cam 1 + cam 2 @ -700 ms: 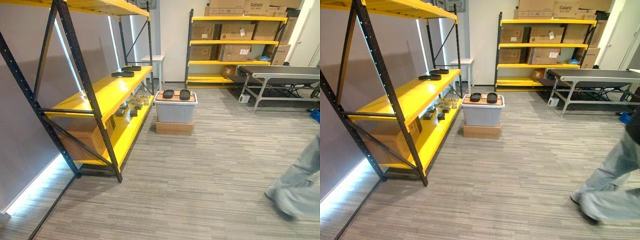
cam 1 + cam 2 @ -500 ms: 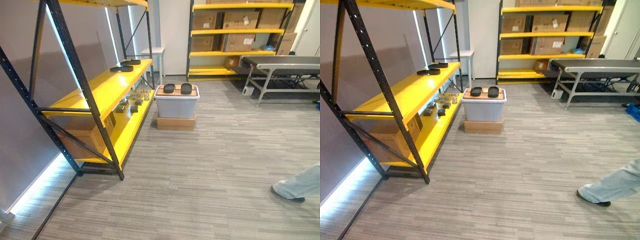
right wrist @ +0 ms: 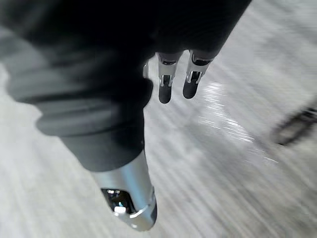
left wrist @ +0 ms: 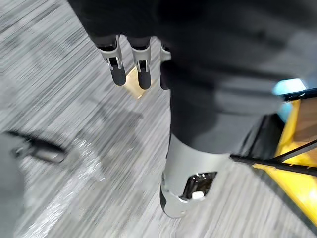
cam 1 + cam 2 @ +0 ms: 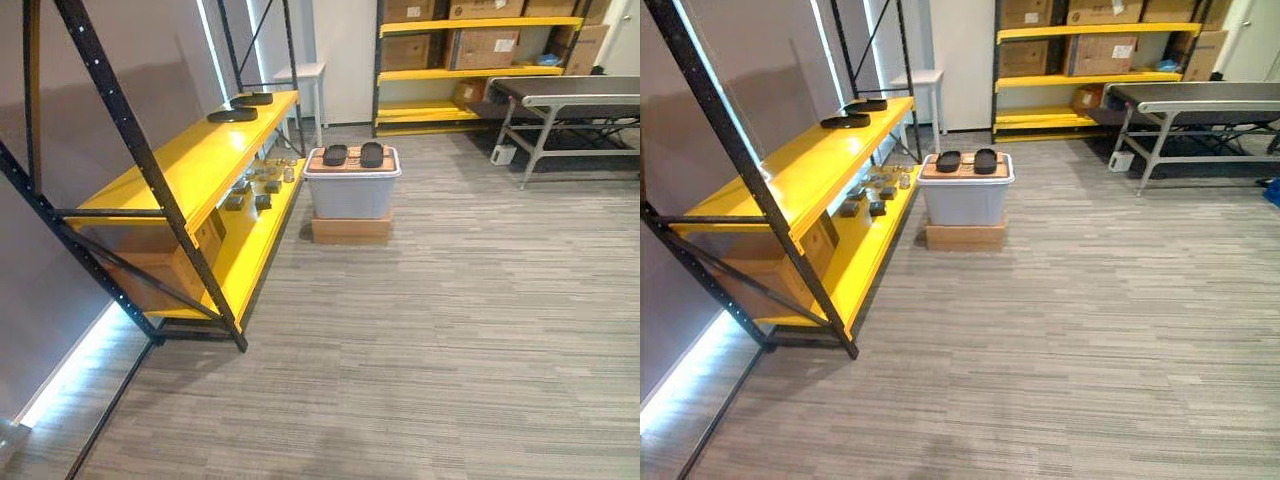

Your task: Walk over and take plastic housings, then place them on the shelf

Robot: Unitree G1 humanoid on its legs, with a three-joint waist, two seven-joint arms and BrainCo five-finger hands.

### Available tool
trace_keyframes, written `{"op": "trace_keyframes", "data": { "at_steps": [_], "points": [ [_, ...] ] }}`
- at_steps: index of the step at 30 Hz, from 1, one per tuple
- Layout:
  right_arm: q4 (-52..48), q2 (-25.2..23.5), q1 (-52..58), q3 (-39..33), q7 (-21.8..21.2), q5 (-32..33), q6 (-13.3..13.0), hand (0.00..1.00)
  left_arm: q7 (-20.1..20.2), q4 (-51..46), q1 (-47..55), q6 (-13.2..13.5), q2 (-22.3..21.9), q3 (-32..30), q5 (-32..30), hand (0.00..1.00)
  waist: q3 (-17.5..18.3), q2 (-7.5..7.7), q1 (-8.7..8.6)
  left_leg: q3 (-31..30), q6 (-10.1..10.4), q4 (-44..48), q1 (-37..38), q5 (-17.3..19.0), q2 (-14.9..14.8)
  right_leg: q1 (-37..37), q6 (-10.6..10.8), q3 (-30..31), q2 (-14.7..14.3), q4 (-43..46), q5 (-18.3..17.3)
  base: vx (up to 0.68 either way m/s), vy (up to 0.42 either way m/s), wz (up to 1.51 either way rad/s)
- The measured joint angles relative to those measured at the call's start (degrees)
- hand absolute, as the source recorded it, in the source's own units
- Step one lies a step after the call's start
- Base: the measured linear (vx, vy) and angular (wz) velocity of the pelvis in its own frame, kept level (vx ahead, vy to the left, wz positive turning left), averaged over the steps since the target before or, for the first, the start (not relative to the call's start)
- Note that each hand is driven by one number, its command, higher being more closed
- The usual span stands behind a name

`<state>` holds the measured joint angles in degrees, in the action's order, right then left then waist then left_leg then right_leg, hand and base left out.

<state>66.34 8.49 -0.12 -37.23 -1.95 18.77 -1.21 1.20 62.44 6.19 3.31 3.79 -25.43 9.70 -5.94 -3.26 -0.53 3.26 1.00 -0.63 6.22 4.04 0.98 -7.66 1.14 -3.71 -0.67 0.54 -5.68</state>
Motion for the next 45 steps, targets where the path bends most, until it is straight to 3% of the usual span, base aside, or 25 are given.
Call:
{"op": "trace_keyframes", "data": {
  "at_steps": [10, 12, 13, 15, 18, 20, 22, 24, 25, 26, 27, 28, 29, 31, 33, 35, 36, 37, 39, 40, 41, 42, 43, 44, 45],
  "points": [
    [-0.26, -1.45, -0.47, 2.63, -0.04, -1.42, 0.01, 0.0, 0.11, -0.43, 1.89, 0.05, -0.15, 2.28, -1.94, 0.0, -0.05, 0.07, 0.36, 1.72, 0.04, -1.04, 0.64, 0.22, 0.0, 0.82, 0.15, 1.73, -0.02, 0.69, -0.12, -0.02, -0.001, -0.07],
    [-0.31, -1.45, -1.02, 3.26, -0.05, -1.42, 0.02, 0.0, 0.14, -0.74, 1.65, 0.15, 0.32, 3.11, -1.94, 0.0, -0.16, 0.02, 0.28, 2.06, -0.92, -0.06, -0.31, 1.21, 0.12, 2.34, 0.97, 1.83, 0.16, 2.52, -1.19, -0.03, 0.016, -0.15],
    [-0.32, -1.45, -1.28, 3.45, -0.03, -1.45, 0.02, 0.0, 0.13, -0.78, 1.4, 0.2, 0.65, 3.93, -1.97, 0.0, -0.57, 0.02, 0.3, 2.24, -0.97, 0.78, -0.61, 2.04, 0.2, 3.17, 1.3, 1.88, 0.31, 4.4, -2.26, -0.04, 0.032, -0.17],
    [-0.63, -1.45, -1.69, 3.59, -0.02, -1.68, 0.03, 0.0, 0.17, -2.04, 0.89, 0.25, 1.21, 6.14, -2.01, 0.0, -2.41, 0.0, 0.36, 2.97, -2.24, 3.38, -0.9, 4.64, 0.69, 7.85, 4.39, 1.57, 1.6, 16.29, -7.08, -0.03, 0.043, -0.18],
    [-0.77, -2.01, -1.7, 5.72, -0.01, -2.13, 0.05, 0.0, 0.12, -2.88, -0.2, 0.37, 2.97, 9.61, -2.07, 0.0, -4.08, -0.21, -0.35, 2.85, -4.17, 2.45, 0.81, 5.55, 0.57, 18.57, 4.5, -1.64, 2.98, 34.64, -8.94, 0.04, 0.079, -0.05],
    [-0.74, -2.21, -1.76, 7.53, -0.02, -2.6, 0.04, 0.0, -0.2, -2.75, -1.91, 0.32, 4.42, 10.88, -2.08, 0.0, -5.07, -0.29, -0.75, 2.77, -4.38, 2.59, 1.3, 6.35, -0.54, 22.54, 4.27, -4.28, 2.93, 32.98, -8.84, 0.15, 0.008, 0.01],
    [-0.73, -2.4, -1.74, 8.29, 0.04, -2.6, 0.03, 0.0, -0.99, -2.73, -4.89, 0.35, 5.68, 11.2, -2.16, 0.0, -6.51, -0.51, -2.05, 1.56, -3.46, 2.6, 2.38, 7.74, -2.78, 25.54, 2.77, -7.3, 1.89, 24.81, -7.35, 0.26, -0.051, 0.26],
    [-0.68, -2.55, -1.0, 8.07, 0.33, -2.6, 0.03, 0.0, -1.1, -2.65, -8.94, 0.47, 6.55, 11.18, -2.58, 0.0, -8.01, 0.18, -3.76, -0.83, -1.48, 0.85, 5.7, 9.8, -4.76, 28.7, 2.16, -10.16, 2.63, 12.26, -0.37, 0.41, -0.134, 0.58],
    [-0.68, -2.52, -0.6, 8.01, 0.36, -2.63, 0.02, 0.0, -1.11, -2.63, -9.52, 0.53, 6.61, 11.17, -3.14, 0.0, -7.91, 0.76, -4.2, -1.37, -1.16, 0.5, 6.39, 10.55, -4.88, 29.58, 2.03, -10.17, 3.27, 10.7, 1.67, 0.5, -0.239, 0.67],
    [-0.69, -2.24, 0.73, 7.89, 0.37, -2.77, -0.02, 0.0, -1.04, -2.52, -9.6, 0.57, 5.87, 11.2, -4.34, 0.0, -7.11, 0.25, -5.19, -2.45, 0.37, 0.03, 8.51, 11.56, -6.78, 29.87, 0.67, -11.08, 2.83, 12.61, 7.21, 0.77, -0.386, 0.56],
    [-0.72, -2.92, 1.9, 6.18, 0.28, -3.47, -0.05, 0.0, -0.9, -2.7, -9.43, 0.9, 5.28, 10.99, -4.9, 0.0, -6.41, 0.54, -5.16, -2.93, 0.61, 4.14, 8.08, 11.49, -7.69, 29.99, -3.73, -11.37, 2.42, 16.09, 8.14, 0.67, -0.338, 0.44],
    [-0.82, -3.27, 1.92, 4.69, 0.27, -3.61, -0.06, 0.0, -0.84, -2.78, -9.35, 1.04, 4.67, 10.66, -5.53, 0.0, -6.48, 0.38, -4.89, -3.0, 0.82, 8.55, 6.76, 11.37, -8.2, 29.56, -4.61, -11.58, 2.15, 17.46, 6.74, 0.75, -0.349, 0.19],
    [-1.17, -3.87, 2.11, 2.7, 0.3, -3.64, -0.06, 0.0, -0.85, -2.73, -9.06, 0.94, 3.6, 9.24, -6.17, 0.0, -6.6, 0.26, -4.88, -2.89, 2.96, 18.01, 3.48, 10.06, -8.69, 27.58, -5.54, -12.29, 1.9, 17.78, 4.68, 0.62, -0.25, 0.26],
    [-3.12, -4.27, 3.74, 2.49, 0.26, -3.79, -0.03, 0.0, -0.79, -3.08, -7.4, 0.86, 1.12, 5.06, -6.64, 0.0, -7.5, -0.93, -4.73, -3.17, 9.76, 46.83, -6.35, 2.15, -11.69, 17.15, -6.68, -13.11, -0.41, 12.99, 1.6, 0.84, -0.318, 0.21],
    [-4.95, -4.92, 4.09, 4.45, 0.27, -3.91, 0.01, 0.0, -0.83, -4.35, -4.3, 0.43, 0.74, 3.69, -6.62, 0.0, -7.61, -0.25, -2.56, 2.33, 8.87, 63.33, -12.69, 2.9, -14.48, 6.07, -7.45, -10.55, -2.52, 6.47, 0.43, 0.7, -0.214, -0.36],
    [-7.97, -4.51, 3.05, 6.87, 0.26, -5.38, -0.03, 0.0, -0.72, -5.83, -1.54, 0.42, -0.56, 3.25, -6.46, 0.0, -7.16, 0.33, 0.3, 8.51, 5.21, 63.16, -21.75, 5.54, -14.35, 0.43, -7.64, -6.25, -2.26, 1.4, -0.18, 0.68, -0.128, -0.77],
    [-8.0, -4.27, 1.75, 7.0, 0.23, -5.94, 0.01, 0.0, -0.67, -5.83, -0.86, 0.42, -0.68, 3.24, -6.4, 0.0, -7.13, 0.52, 1.42, 9.61, 4.61, 60.18, -24.16, 6.67, -13.67, -0.36, -7.28, -4.58, -1.78, 0.62, -0.85, 0.6, -0.014, -1.14],
    [-7.69, -3.93, -0.88, 6.87, 0.23, -6.22, 0.02, 0.0, -0.56, -6.21, 0.38, 0.43, -1.15, 2.4, -5.9, 0.0, -7.26, 0.6, 3.1, 10.04, 4.05, 50.16, -28.16, 7.58, -12.04, -1.77, -6.5, -2.22, -0.86, -0.48, -1.8, 0.6, 0.055, -1.04],
    [-7.33, -3.97, -3.88, 6.97, 0.26, -6.36, -0.04, 0.0, -0.58, -6.12, 3.25, 0.36, -2.5, 2.24, -5.9, 0.0, -7.67, 1.24, 4.43, 9.69, 3.45, 24.71, -29.61, 5.55, -8.98, -7.43, -4.62, -0.01, 1.63, -3.01, -3.66, 0.7, 0.118, -0.98],
    [-7.44, -3.65, -3.94, 7.19, 0.35, -6.39, -0.13, 0.0, -0.76, -6.16, 4.21, 0.41, -3.39, 2.35, -5.83, 0.0, -6.91, 1.01, 5.22, 9.45, 3.99, 18.86, -30.95, 4.03, -9.1, -9.14, -3.25, 0.42, 2.08, -3.59, -5.37, 0.67, 0.169, -0.92],
    [-6.69, -3.94, -3.71, 8.38, 0.41, -6.8, -0.09, 0.0, -1.01, -5.89, 5.31, 0.35, -3.08, 2.2, -5.86, 0.0, -5.46, 2.62, 6.59, 9.44, 3.16, 21.46, -31.24, -1.65, -7.83, -11.11, -1.28, 1.32, 4.25, -3.55, -7.61, 0.72, 0.215, -0.65],
    [-6.74, -4.12, -3.32, 8.95, 0.4, -7.29, -0.1, 0.0, -1.0, -5.46, 5.8, 0.3, -2.67, 2.29, -5.9, 0.0, -4.44, 3.05, 6.46, 8.44, 0.69, 22.0, -31.19, -3.31, -6.54, -11.34, -0.65, 1.41, 5.1, -2.45, -7.98, 0.92, 0.285, -0.19],
    [-6.42, -4.31, -2.95, 9.14, 0.3, -7.85, -0.11, 0.0, -0.94, -4.96, 5.31, 0.27, -1.99, 2.16, -5.93, 0.0, -3.95, 4.03, 5.35, 6.49, -3.23, 23.21, -30.21, -3.04, -4.44, -9.27, 0.75, 1.02, 6.95, 5.78, -8.59, 0.97, 0.323, 0.28],
    [-5.75, -4.42, -2.48, 9.05, 0.35, -7.95, -0.06, 0.0, -0.89, -4.81, 5.11, 0.3, -1.51, 2.25, -5.95, 0.0, -4.2, 4.48, 4.64, 5.88, -5.24, 23.15, -26.92, -1.46, -3.12, -5.3, 3.87, 1.63, 7.92, 19.05, -6.91, 0.83, 0.28, 0.35],
    [-5.38, -4.86, -1.93, 9.15, 0.35, -7.96, -0.07, 0.0, -0.87, -4.2, 5.05, 0.25, -0.88, 2.28, -5.92, 0.0, -4.64, 5.2, 4.35, 5.85, -5.89, 22.77, -23.21, -0.93, -2.25, -2.13, 6.96, 1.53, 8.71, 30.46, -1.63, 0.66, 0.221, 0.13]
  ]
}}
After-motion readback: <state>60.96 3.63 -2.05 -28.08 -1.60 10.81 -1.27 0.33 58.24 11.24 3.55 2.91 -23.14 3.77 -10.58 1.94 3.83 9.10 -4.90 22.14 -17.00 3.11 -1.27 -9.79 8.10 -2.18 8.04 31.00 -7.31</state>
